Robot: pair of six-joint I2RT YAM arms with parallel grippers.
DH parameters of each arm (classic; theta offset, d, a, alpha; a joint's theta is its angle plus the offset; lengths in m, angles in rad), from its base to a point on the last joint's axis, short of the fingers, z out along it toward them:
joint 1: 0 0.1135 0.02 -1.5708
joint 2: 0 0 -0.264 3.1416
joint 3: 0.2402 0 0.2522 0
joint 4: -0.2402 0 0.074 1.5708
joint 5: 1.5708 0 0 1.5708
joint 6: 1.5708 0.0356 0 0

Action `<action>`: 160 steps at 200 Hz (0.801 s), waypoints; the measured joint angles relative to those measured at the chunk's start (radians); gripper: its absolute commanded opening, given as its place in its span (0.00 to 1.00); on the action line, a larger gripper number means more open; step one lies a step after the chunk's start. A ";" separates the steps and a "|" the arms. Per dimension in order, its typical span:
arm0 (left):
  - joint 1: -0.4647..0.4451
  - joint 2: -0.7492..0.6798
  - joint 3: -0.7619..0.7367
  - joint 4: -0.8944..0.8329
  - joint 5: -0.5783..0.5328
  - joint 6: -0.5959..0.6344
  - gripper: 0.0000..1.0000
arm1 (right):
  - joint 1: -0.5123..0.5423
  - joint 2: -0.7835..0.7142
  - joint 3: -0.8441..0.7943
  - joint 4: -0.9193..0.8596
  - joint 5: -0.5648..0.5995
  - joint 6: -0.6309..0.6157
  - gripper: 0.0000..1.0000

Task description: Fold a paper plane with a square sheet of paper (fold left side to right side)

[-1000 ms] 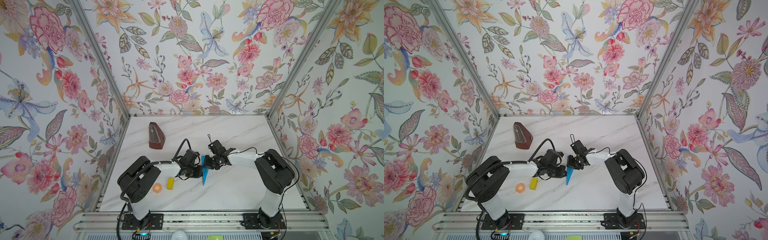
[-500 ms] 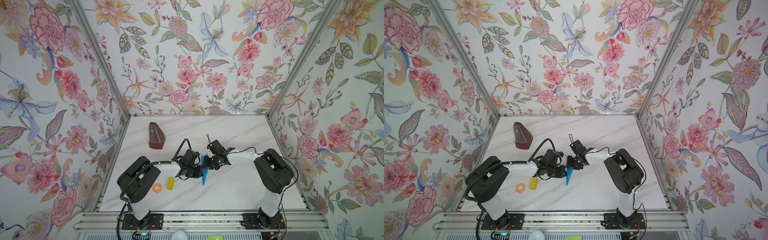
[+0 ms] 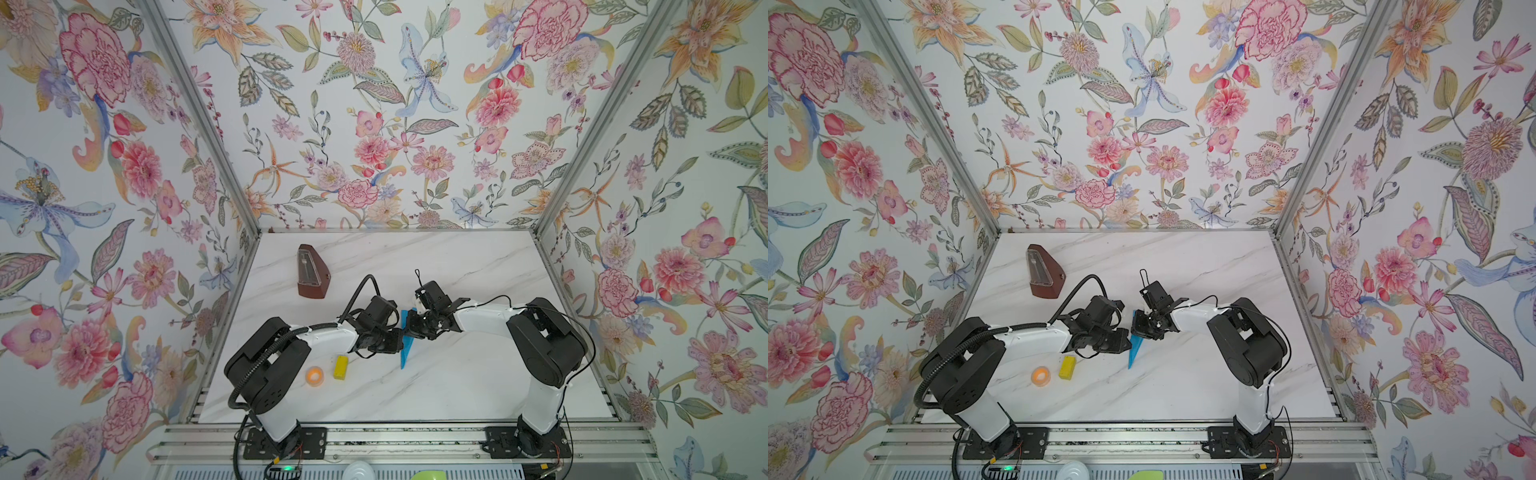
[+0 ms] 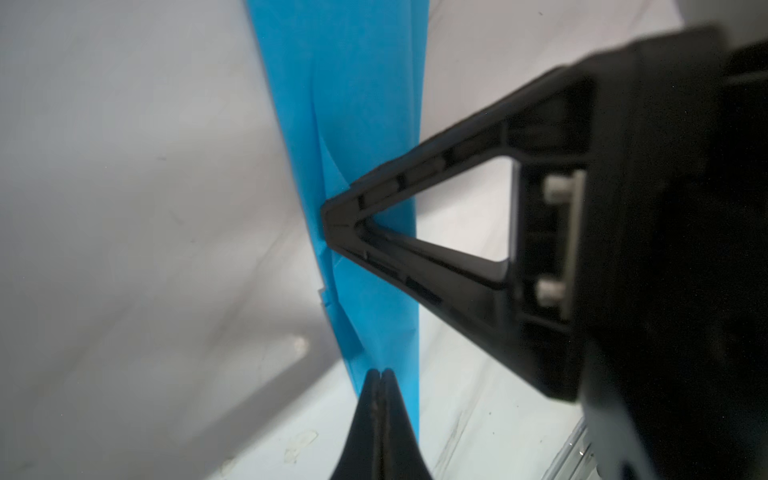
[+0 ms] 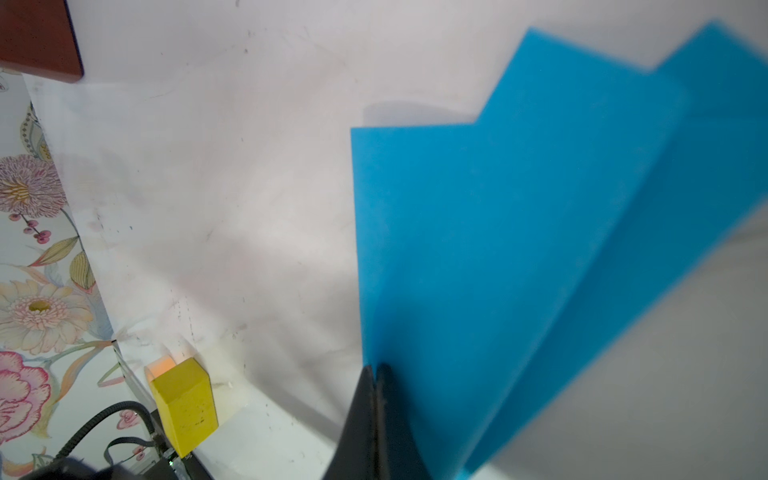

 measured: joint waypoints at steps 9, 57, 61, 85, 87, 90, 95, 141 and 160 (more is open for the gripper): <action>0.000 0.002 -0.006 0.010 0.009 -0.004 0.00 | 0.001 0.000 0.000 0.002 0.002 0.005 0.00; 0.000 0.029 -0.024 0.032 0.018 -0.018 0.00 | 0.005 -0.008 -0.011 0.018 0.020 0.023 0.00; 0.000 0.029 -0.026 0.032 0.018 -0.018 0.00 | 0.005 -0.009 -0.011 0.018 0.022 0.023 0.00; 0.000 0.029 -0.035 0.034 0.018 -0.019 0.00 | 0.006 -0.009 -0.013 0.019 0.027 0.030 0.00; 0.000 0.029 -0.035 0.035 0.018 -0.019 0.00 | 0.006 -0.009 -0.013 0.019 0.027 0.030 0.00; 0.000 0.029 -0.035 0.035 0.018 -0.019 0.00 | 0.006 -0.009 -0.013 0.019 0.027 0.031 0.00; 0.000 0.029 -0.035 0.035 0.018 -0.019 0.00 | 0.006 -0.009 -0.013 0.019 0.027 0.031 0.00; 0.000 0.029 -0.041 0.051 0.033 -0.024 0.00 | 0.006 -0.011 -0.017 0.026 0.027 0.034 0.00; 0.000 0.029 -0.047 0.058 0.044 -0.029 0.00 | 0.006 -0.012 -0.017 0.026 0.029 0.041 0.00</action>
